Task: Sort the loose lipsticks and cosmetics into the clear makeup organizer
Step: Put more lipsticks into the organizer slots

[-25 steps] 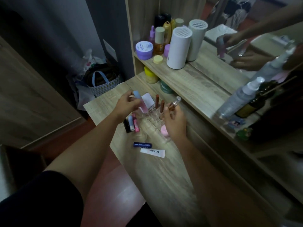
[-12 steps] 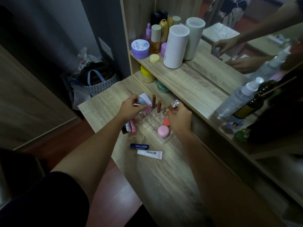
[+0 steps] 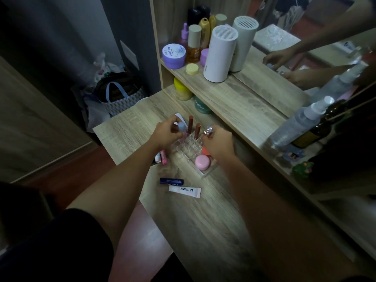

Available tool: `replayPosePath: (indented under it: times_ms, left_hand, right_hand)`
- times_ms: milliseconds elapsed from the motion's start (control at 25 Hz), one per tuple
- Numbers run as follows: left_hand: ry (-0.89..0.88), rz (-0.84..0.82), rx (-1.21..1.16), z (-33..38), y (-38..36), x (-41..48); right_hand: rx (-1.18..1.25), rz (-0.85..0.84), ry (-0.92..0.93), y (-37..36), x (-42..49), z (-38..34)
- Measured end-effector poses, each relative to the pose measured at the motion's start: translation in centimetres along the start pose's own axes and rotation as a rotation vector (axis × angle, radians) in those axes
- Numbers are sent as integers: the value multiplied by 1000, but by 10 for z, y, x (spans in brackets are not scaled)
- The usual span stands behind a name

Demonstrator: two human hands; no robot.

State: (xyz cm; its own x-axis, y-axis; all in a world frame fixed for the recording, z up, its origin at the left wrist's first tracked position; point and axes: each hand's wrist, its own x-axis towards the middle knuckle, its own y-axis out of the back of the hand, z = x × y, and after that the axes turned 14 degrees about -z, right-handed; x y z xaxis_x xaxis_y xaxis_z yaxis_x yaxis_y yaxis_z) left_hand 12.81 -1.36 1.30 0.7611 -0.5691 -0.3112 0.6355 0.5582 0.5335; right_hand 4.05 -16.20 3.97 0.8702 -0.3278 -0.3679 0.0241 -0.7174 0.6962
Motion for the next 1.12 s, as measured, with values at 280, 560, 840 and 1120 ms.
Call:
replayPosePath:
  times_ms: [280,560,840,1120]
  left_hand:
    - [-37,-44,108,2,2,3]
    - [-52,-68,172,4,4,5]
    - [-76,-91,245,6,7,6]
    - [-30,-91,243,11,11,0]
  right_hand:
    - [-79,21,0,-7,3,-4]
    - [-64,94,8,-10,3,-8]
    - [-90,121,33,-9,0,-9]
    - [-105,143,57,1,-11,-12]
